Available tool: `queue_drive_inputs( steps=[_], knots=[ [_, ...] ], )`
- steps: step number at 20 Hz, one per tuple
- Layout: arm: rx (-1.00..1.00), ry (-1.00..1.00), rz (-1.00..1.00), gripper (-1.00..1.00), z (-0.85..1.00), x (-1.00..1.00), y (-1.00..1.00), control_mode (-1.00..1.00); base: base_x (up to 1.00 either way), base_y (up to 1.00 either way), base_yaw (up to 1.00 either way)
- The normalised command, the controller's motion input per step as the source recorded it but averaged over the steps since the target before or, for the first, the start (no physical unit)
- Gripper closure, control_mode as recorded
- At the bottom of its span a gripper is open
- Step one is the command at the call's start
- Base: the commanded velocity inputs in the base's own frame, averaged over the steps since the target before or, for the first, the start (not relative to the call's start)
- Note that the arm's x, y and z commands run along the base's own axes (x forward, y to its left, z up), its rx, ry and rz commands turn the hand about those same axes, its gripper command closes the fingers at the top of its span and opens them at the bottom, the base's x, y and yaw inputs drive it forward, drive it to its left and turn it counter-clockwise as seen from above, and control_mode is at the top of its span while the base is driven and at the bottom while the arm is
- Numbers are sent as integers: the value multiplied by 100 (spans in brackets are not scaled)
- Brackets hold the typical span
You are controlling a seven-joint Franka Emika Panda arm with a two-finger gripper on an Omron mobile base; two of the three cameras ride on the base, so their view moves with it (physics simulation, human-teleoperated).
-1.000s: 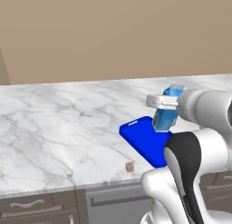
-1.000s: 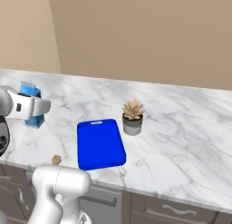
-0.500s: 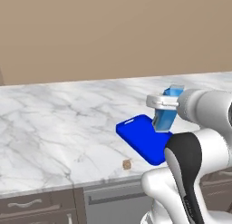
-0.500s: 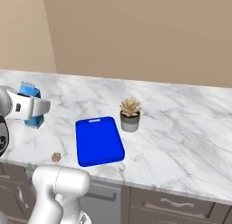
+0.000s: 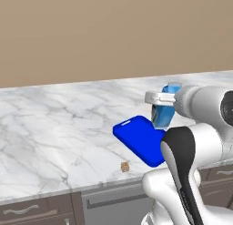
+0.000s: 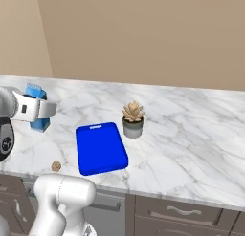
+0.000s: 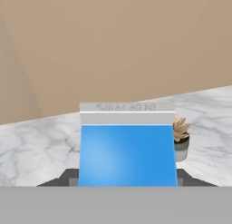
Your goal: Take out the milk from the fridge and place it on the tray on the counter. Then take the sugar cube near the tray and place it in the tray.
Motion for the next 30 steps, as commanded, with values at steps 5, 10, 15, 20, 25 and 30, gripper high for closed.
queue_drive_inputs(
  steps=[5, 10, 15, 20, 25, 30],
  knots=[
    [0, 0, 0, 100, -27, 34, -11, -100, 0, 0, 0],
    [-5, 0, 0, 100, -52, 24, -8, -100, 0, 0, 0],
    [-8, 0, 0, 100, -64, 44, -8, -100, 0, 0, 0],
    [-5, 0, 2, 100, -52, 75, -15, -100, 0, 0, 0],
    [-3, 0, 7, 100, -50, 75, -26, -100, 0, 0, 0],
    [1, 0, 21, 100, -47, 61, -26, -100, 0, 0, 0]
  ],
)
